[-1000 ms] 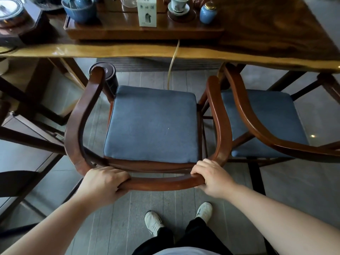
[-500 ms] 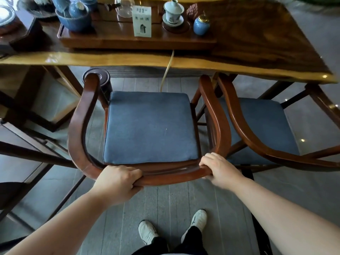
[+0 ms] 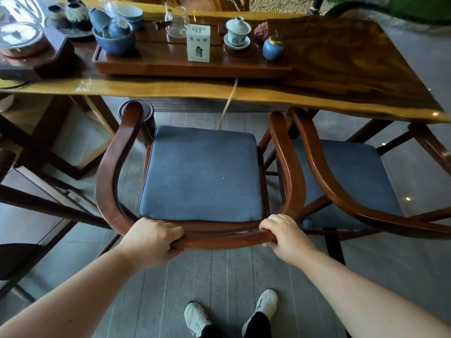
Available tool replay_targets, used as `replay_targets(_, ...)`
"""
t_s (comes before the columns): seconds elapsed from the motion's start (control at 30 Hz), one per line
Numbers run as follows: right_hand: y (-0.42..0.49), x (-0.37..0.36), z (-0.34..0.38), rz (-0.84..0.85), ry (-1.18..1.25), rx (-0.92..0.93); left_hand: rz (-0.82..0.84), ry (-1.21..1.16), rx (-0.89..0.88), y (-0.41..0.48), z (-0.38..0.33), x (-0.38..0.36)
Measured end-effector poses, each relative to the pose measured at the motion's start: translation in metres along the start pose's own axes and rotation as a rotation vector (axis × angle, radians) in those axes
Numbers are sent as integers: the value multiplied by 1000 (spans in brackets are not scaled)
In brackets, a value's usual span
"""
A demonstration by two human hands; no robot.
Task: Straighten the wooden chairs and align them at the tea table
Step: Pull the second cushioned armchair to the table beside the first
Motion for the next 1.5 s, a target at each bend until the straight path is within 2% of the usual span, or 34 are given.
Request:
replay_targets(0.2, 2, 0, 11, 1, -26, -14, -17, 23, 54, -5, 7, 1)
replay_targets(0.37, 10, 7, 2, 124, -144, 116, -43, 34, 119, -3, -1, 0)
replay_targets(0.47, 17, 18, -13, 147, -138, 54, -83, 32, 141, 14, -8, -2)
replay_targets(0.6, 22, 28, -33, 165, -69, -51, -94, 4, 108, 34, -14, -8)
replay_targets(0.8, 25, 22, -34, 126, -38, -61, -70, 2, 52, 39, -8, 0)
replay_targets(1.17, 28, 26, -33, 133, -91, 15, -76, 23, 94, 51, -8, 7)
replay_targets(1.3, 25, 27, -35, 133, -100, 26, -32, 52, 130, 50, -10, 4)
replay_targets(1.5, 27, 25, -38, 178, -88, 40, -30, 41, 110, 50, -12, 2)
Point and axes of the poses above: each hand's wrist, its own y-axis towards the middle knuckle, its own x-axis out of the back of the hand, z = x × y, the point moved 5 cm from there along y, towards the middle knuckle, and after that the axes turned 12 degrees about -y, right-handed, at the moved point
